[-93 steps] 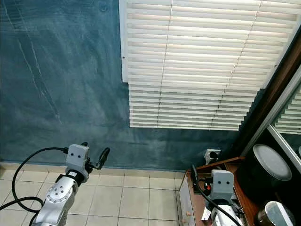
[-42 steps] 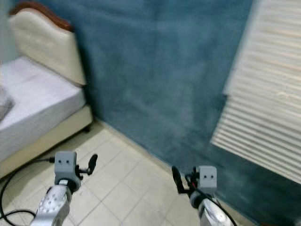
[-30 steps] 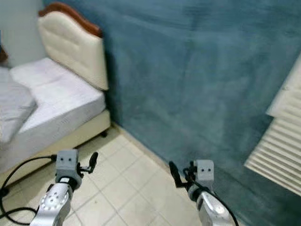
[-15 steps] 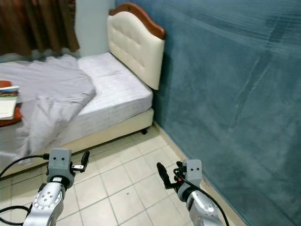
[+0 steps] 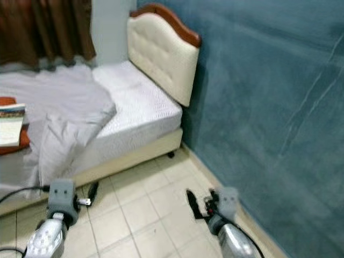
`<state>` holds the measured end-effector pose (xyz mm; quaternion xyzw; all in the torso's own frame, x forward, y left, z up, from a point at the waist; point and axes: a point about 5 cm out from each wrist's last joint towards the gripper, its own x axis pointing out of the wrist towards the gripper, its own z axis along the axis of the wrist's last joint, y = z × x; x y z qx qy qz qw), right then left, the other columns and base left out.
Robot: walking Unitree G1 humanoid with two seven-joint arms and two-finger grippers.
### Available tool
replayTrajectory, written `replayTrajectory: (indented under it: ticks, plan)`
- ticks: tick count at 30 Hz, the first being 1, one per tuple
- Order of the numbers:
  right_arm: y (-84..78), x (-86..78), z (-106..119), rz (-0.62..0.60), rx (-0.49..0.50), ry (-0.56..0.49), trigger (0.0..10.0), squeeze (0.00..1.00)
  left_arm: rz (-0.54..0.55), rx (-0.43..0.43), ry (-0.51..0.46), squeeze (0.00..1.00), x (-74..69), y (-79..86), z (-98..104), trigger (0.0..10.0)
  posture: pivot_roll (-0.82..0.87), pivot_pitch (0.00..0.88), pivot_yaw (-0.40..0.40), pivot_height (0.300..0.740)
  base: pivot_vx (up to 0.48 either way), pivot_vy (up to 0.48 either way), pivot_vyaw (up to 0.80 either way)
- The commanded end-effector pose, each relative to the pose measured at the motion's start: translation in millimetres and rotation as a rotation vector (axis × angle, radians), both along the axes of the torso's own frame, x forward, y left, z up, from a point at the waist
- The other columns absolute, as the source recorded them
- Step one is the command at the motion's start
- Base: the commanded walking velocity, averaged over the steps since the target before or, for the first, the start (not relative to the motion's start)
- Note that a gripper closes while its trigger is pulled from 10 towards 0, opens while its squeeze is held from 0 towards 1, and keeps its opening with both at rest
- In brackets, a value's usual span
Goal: Clean up the room
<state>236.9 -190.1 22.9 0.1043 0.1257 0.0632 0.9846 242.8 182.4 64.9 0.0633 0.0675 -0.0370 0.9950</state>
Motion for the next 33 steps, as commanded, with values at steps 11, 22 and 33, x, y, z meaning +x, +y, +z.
replayTrajectory:
  ticks: [11,22,33]
  plan:
    - [8.2,15.2,11.1,0.013,-0.067,-0.108,10.0,0.00,0.001,-0.038,-0.075,0.00,6.5,-1.1,16.0,10.0,0.10,0.000,-0.060,0.740,0.472,0.000,0.57]
    - [14.2,27.9,15.0,0.037,-0.047,-0.151,10.0,1.00,-0.009,-0.002,-0.067,0.00,13.1,0.7,15.8,10.0,0.10,0.000,-0.053,0.740,0.472,0.000,0.57]
    - [17.5,33.4,25.0,0.014,-0.096,-0.240,10.0,1.00,0.004,-0.005,-0.071,0.00,28.0,7.8,18.8,10.0,0.09,0.000,-0.055,0.740,0.472,0.000,0.54]
